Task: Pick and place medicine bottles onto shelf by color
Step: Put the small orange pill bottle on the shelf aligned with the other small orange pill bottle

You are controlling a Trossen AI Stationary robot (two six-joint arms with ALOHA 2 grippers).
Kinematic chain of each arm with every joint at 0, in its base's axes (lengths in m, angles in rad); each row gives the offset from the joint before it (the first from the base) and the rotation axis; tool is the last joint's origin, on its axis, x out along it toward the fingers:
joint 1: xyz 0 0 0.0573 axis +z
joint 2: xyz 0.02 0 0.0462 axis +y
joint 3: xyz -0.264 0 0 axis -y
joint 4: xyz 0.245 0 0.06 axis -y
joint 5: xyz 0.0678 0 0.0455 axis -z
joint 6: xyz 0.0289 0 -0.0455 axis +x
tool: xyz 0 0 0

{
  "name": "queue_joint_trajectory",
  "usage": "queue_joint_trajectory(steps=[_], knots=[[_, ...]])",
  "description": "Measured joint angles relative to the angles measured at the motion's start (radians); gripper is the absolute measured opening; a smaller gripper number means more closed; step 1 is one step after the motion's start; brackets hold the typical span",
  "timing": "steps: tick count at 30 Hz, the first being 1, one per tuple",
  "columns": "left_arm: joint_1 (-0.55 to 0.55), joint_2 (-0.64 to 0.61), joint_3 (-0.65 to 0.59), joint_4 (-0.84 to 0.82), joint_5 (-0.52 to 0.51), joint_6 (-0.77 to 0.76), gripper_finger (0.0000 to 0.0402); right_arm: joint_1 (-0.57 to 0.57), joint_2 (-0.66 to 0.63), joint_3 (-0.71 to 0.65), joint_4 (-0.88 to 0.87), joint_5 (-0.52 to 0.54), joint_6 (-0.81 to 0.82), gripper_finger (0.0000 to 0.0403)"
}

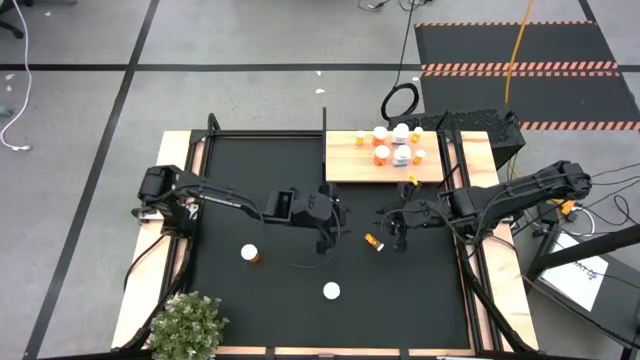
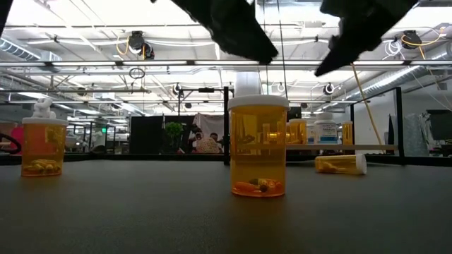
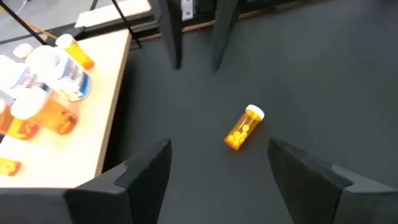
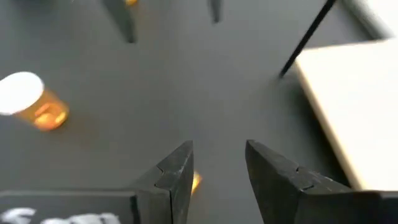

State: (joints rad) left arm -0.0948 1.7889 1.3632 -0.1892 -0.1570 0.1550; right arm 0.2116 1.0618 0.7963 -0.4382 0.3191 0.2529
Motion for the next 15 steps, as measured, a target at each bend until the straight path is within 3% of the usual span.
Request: queue_joint_trajectory(steps=[4, 10, 15], knots=[[0.006, 0.055, 0.000, 0.041, 0.004, 0.030, 0.0266, 0.030, 0.000, 0.000, -0.125, -0.060, 0.116, 0.0138], [0.016, 0.182, 0.012, 0.153, 0.071, 0.050, 0.0266, 0.139, -0.001, 0.000, -0.217, -0.027, 0.248, 0.0139], [0.012, 0.316, 0.162, 0.009, 0.056, 0.165, 0.0267, 0.223, -0.002, 0.000, -0.222, 0.055, 0.258, 0.0139]])
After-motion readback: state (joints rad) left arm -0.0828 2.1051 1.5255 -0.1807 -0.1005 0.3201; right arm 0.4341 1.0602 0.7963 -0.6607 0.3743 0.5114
